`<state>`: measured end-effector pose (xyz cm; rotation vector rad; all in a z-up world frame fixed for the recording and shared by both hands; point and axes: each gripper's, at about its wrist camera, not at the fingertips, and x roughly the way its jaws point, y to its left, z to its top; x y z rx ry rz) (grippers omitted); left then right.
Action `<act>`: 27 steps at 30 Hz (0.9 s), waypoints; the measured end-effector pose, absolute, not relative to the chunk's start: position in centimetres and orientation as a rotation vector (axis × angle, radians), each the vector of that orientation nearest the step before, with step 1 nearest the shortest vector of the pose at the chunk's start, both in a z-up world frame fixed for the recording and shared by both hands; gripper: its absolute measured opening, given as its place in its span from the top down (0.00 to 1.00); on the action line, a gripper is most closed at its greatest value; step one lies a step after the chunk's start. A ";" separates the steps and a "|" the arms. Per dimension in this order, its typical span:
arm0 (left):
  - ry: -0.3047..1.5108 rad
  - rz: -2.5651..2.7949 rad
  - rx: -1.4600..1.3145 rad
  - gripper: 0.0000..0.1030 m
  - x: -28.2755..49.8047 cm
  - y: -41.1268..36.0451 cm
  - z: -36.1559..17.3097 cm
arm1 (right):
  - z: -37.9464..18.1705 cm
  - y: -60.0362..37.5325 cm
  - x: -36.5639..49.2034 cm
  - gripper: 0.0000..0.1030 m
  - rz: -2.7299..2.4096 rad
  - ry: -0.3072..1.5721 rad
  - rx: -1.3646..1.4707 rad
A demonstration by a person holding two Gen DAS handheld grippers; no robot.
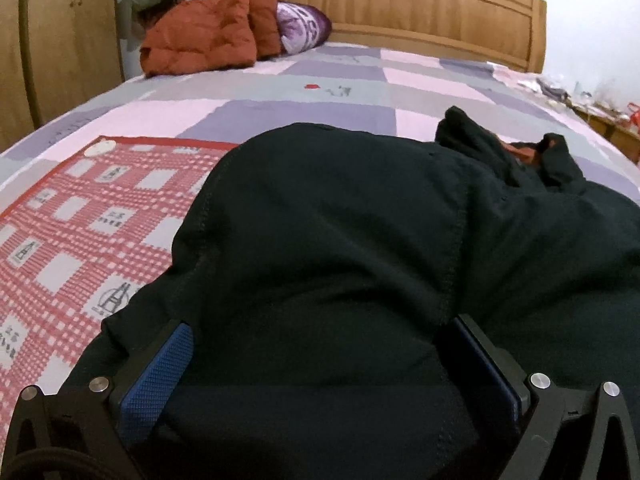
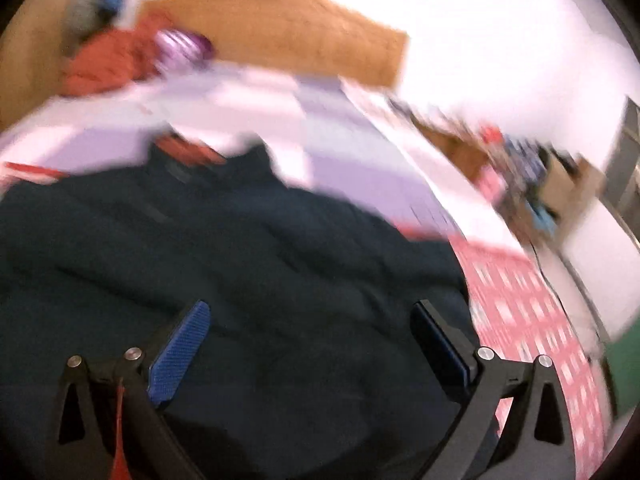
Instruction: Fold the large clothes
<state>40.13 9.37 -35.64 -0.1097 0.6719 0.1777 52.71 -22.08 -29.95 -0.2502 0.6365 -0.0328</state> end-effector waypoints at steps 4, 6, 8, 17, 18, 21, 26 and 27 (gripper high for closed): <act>0.677 0.165 -0.139 0.00 40.2 9.9 -35.8 | -29.7 -13.4 54.4 0.02 0.228 0.658 -0.309; 0.682 0.159 -0.152 0.00 40.2 10.1 -35.9 | -30.7 -10.2 55.8 0.02 0.294 0.704 -0.293; 0.687 0.153 -0.163 0.00 40.3 10.3 -36.0 | -32.0 -10.1 56.6 0.02 0.263 0.744 -0.287; 0.700 0.108 -0.166 0.00 40.7 10.0 -36.1 | -35.9 -30.4 57.4 0.02 -0.157 0.831 -0.135; 0.702 0.110 -0.159 0.00 40.7 9.9 -36.0 | -36.1 -31.4 57.6 0.02 -0.136 0.848 -0.086; 0.730 0.097 -0.152 0.00 40.9 10.0 -35.2 | -37.4 -29.7 58.0 0.01 -0.156 0.817 -0.188; 0.668 0.058 -0.042 0.00 41.6 9.7 -31.0 | -38.4 -30.5 58.8 0.01 -0.124 0.819 -0.120; 0.652 0.047 -0.032 0.00 42.0 9.7 -30.2 | -38.2 -30.5 58.5 0.01 -0.118 0.820 -0.112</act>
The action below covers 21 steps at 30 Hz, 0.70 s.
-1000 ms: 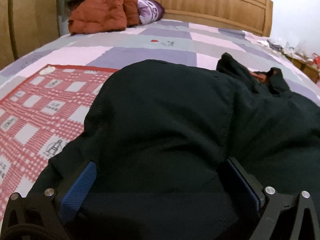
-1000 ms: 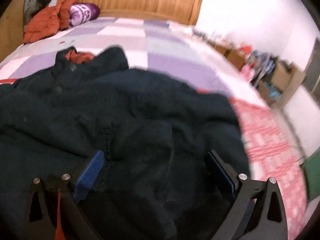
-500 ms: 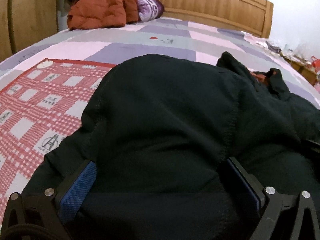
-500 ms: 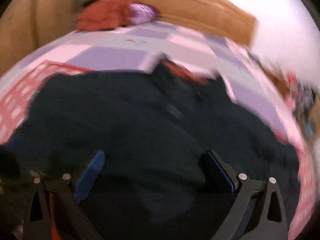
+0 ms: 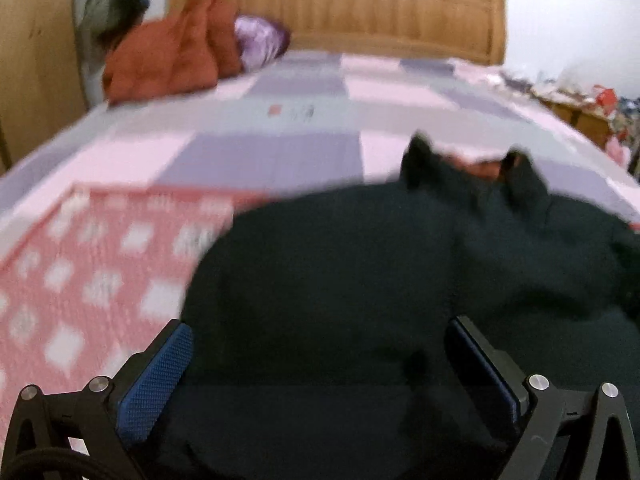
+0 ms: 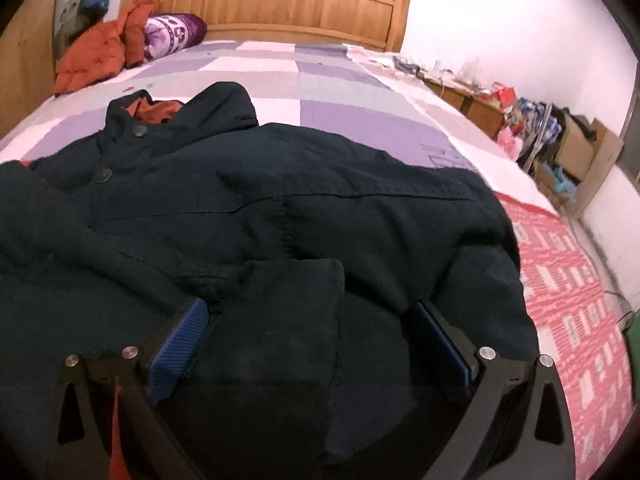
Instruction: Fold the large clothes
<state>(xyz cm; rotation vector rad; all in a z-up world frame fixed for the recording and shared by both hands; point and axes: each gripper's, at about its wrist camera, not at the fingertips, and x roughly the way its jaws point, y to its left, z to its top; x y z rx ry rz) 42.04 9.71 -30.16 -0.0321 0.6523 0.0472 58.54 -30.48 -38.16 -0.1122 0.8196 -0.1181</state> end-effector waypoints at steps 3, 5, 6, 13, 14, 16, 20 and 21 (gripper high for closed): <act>0.665 0.066 0.018 0.00 45.3 10.1 -28.9 | -37.6 -30.7 57.0 0.01 -0.112 0.816 -0.096; 0.744 0.094 0.032 0.00 48.5 10.7 -29.9 | -37.5 -31.0 56.5 0.01 -0.107 0.814 -0.086; 0.813 0.122 0.044 0.00 50.3 11.2 -31.2 | -37.5 -31.1 56.3 0.01 -0.104 0.814 -0.081; 0.955 0.156 -0.042 0.00 54.7 14.0 -37.2 | -37.8 -31.9 55.6 0.00 -0.083 0.811 -0.049; 0.956 0.158 -0.039 0.00 54.9 13.8 -37.5 | -37.8 -32.0 55.6 0.00 -0.078 0.811 -0.043; 0.964 0.146 -0.049 0.00 55.3 14.0 -38.0 | -37.9 -32.1 55.7 0.00 -0.071 0.812 -0.036; 0.979 0.100 -0.075 0.00 55.7 15.0 -38.3 | -38.1 -32.3 55.7 0.00 -0.065 0.815 -0.030; 0.981 0.094 -0.070 0.00 55.8 15.0 -38.3 | -38.1 -32.3 55.8 0.00 -0.064 0.816 -0.029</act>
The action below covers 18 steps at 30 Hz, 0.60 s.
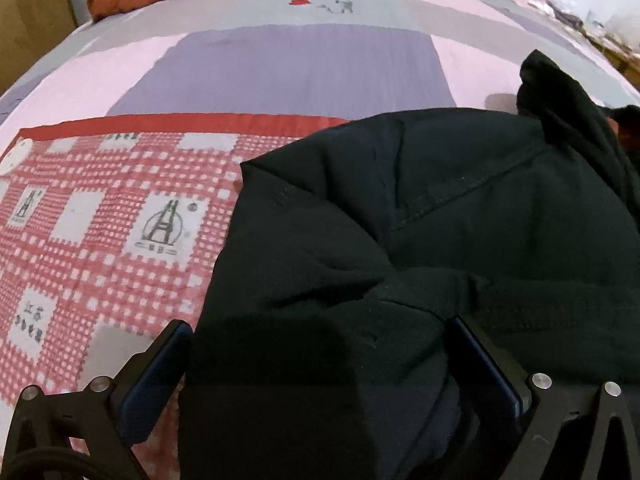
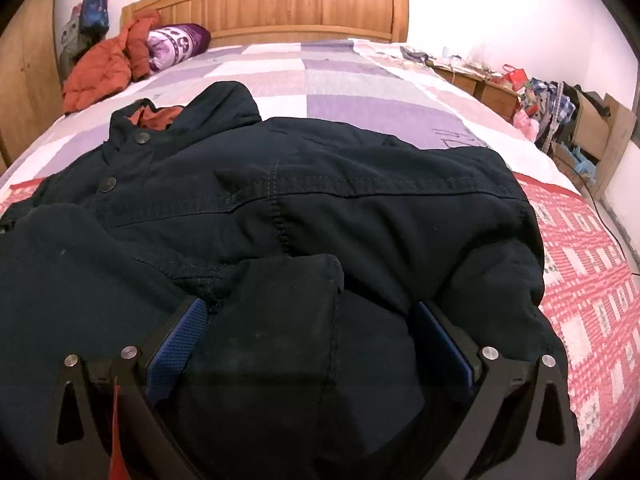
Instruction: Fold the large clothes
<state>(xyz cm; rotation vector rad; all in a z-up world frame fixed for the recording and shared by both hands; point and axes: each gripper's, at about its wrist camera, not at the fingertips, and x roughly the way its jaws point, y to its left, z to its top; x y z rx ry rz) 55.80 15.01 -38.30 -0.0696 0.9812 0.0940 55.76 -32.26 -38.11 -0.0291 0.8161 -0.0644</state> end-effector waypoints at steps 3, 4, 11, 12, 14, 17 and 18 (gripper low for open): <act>0.996 0.101 -0.089 0.00 55.5 15.1 -37.9 | -38.2 -32.4 55.8 0.00 -0.060 0.818 -0.022; 0.997 0.115 -0.086 0.00 55.1 15.0 -37.4 | -38.2 -32.4 55.8 0.00 -0.061 0.818 -0.021; 0.803 -0.015 0.098 0.05 47.2 9.8 -32.5 | -38.2 -32.4 55.8 0.00 -0.061 0.817 -0.022; 0.799 -0.034 0.108 0.05 46.6 9.3 -32.5 | -38.2 -32.4 55.8 0.00 -0.062 0.816 -0.023; 0.812 -0.034 0.134 0.00 46.0 9.0 -34.0 | -38.2 -32.4 55.8 0.00 -0.061 0.817 -0.022; 0.854 -0.005 -0.039 0.00 46.7 12.5 -35.4 | -38.2 -32.4 55.8 0.00 -0.061 0.817 -0.027; 0.864 0.024 -0.066 0.00 46.7 13.2 -35.4 | -38.1 -32.4 55.8 0.00 -0.063 0.817 -0.029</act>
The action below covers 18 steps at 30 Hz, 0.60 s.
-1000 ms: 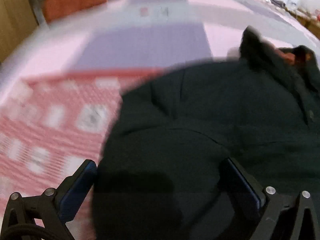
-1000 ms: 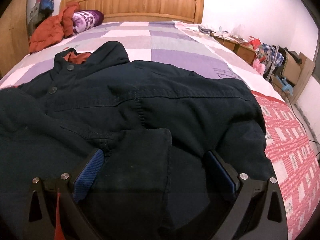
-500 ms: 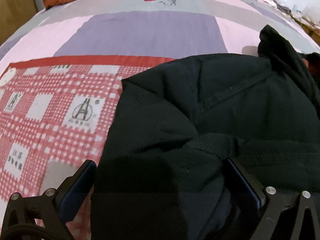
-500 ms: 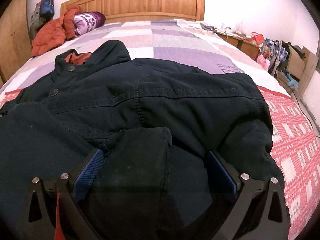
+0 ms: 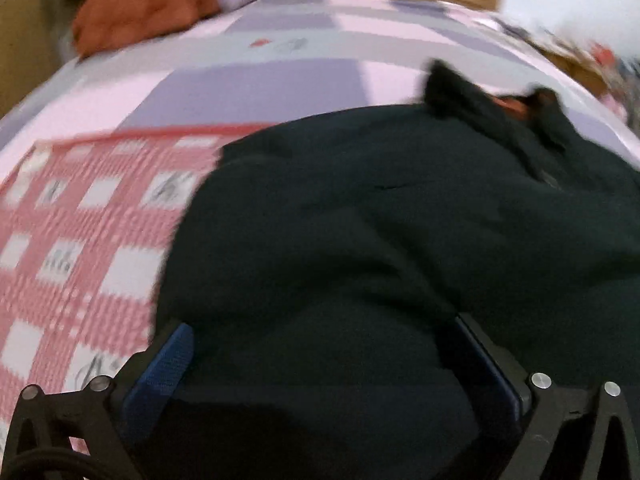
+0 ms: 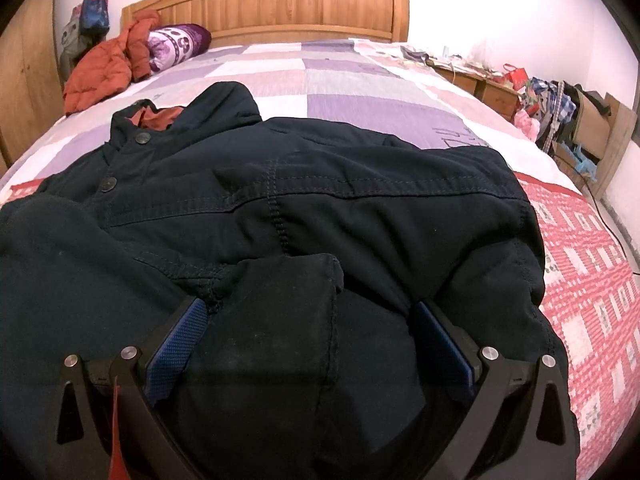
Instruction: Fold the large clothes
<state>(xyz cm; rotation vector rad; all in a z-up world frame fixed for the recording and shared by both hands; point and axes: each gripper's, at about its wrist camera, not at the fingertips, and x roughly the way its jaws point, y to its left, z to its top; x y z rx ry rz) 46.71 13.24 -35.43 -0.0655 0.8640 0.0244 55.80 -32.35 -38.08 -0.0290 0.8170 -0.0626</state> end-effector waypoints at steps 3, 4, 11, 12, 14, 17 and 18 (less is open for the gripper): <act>0.864 0.064 -0.067 0.00 45.5 13.3 -33.8 | -37.6 -32.4 55.7 0.00 -0.067 0.820 -0.032; 0.850 0.048 -0.065 0.00 44.8 13.1 -33.2 | -37.2 -32.3 55.7 0.00 -0.077 0.821 -0.042; 0.818 -0.048 -0.054 0.00 41.7 9.4 -32.3 | -30.4 -26.3 51.3 0.00 -0.108 0.624 -0.164; 0.829 -0.046 -0.062 0.00 41.5 9.0 -32.8 | -29.6 -24.4 50.8 0.00 -0.044 0.603 -0.167; 0.839 -0.034 -0.088 0.00 41.5 8.6 -33.6 | -29.3 -21.2 50.5 0.00 0.070 0.604 -0.203; 0.834 -0.020 -0.113 0.00 40.9 9.0 -34.4 | -31.4 -17.2 50.4 0.00 0.161 0.664 -0.337; 0.839 -0.022 -0.106 0.00 40.7 9.2 -34.6 | -32.4 -17.2 50.5 0.00 0.152 0.696 -0.381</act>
